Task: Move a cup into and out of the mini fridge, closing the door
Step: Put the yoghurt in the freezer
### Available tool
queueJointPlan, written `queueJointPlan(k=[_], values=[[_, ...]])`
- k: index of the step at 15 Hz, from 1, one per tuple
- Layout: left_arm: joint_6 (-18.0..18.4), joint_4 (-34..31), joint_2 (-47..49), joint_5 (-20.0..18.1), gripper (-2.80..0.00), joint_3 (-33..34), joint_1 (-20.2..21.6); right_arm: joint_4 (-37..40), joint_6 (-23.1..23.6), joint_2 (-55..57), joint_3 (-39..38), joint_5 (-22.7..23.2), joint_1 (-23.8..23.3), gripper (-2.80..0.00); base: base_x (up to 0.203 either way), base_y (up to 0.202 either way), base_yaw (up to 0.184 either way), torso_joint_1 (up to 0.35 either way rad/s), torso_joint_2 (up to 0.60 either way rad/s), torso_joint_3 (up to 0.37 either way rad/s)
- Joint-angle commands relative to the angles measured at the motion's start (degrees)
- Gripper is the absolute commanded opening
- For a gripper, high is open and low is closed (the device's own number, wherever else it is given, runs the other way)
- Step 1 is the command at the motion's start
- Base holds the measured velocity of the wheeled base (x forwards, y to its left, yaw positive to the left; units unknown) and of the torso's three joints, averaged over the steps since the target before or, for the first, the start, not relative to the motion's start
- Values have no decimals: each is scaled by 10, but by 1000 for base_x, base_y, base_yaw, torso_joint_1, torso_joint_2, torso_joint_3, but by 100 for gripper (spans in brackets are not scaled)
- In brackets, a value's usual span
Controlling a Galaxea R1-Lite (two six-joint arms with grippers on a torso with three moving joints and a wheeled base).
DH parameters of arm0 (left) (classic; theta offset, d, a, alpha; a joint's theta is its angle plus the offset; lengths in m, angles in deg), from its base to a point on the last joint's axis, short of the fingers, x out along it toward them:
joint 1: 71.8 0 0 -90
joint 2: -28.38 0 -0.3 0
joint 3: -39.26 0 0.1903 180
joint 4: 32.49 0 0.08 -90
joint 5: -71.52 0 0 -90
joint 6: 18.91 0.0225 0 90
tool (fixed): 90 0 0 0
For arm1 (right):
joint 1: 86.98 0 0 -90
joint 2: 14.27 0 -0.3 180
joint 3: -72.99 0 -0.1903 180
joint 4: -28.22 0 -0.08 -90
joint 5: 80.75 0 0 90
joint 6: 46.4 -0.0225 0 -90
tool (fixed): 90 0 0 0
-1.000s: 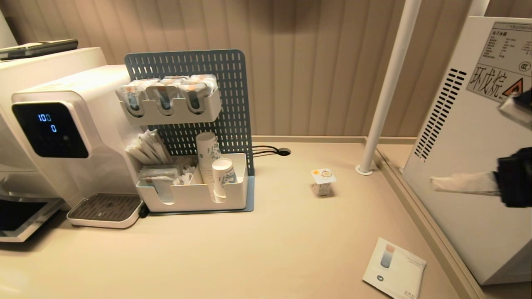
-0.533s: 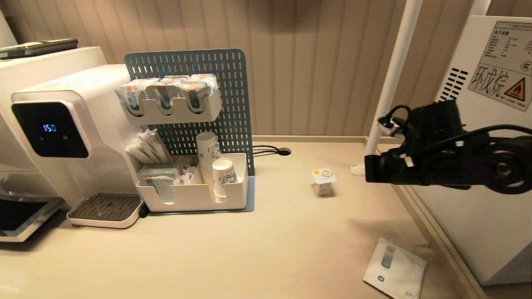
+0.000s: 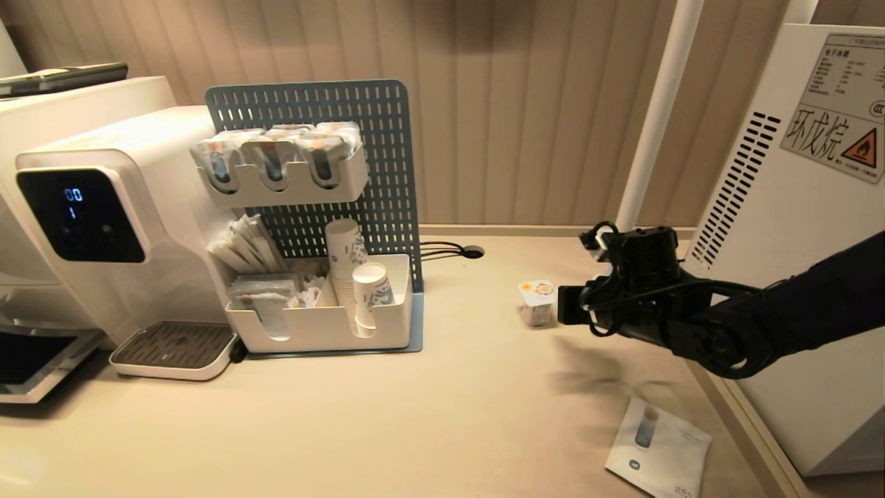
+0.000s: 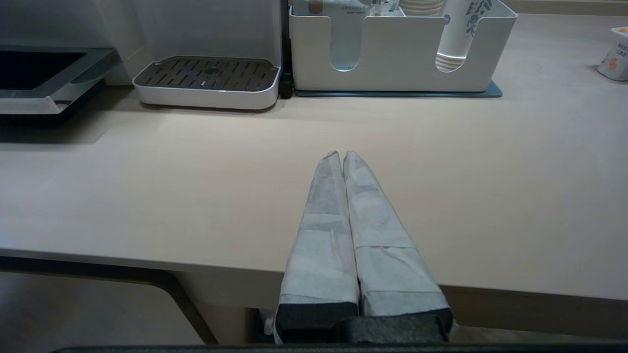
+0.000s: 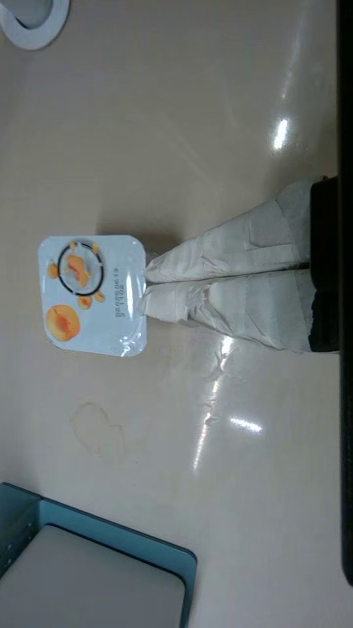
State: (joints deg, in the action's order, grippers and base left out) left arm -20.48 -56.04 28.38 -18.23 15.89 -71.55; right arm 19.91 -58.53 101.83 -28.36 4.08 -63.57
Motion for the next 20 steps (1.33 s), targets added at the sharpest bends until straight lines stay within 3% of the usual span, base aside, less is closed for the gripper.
queueJointPlan(k=[1,9,16,17,20], values=[[0,0,1,0,-280,1,0,-30,-1,0,-45,-1,6,-280,0,0,0,0,0,0],[0,0,1,0,-280,1,0,-103,17,-4,-94,-1,9,-280,0,0,0,0,0,0],[0,0,1,0,-280,1,-1,-142,22,46,-85,-11,24,-280,0,0,0,0,0,0],[0,0,1,0,-280,1,0,-141,24,41,-91,-12,26,0,0,0,0,0,0,0],[0,0,1,0,-280,1,0,-150,34,39,-106,-10,30,0,0,0,0,0,0,0]])
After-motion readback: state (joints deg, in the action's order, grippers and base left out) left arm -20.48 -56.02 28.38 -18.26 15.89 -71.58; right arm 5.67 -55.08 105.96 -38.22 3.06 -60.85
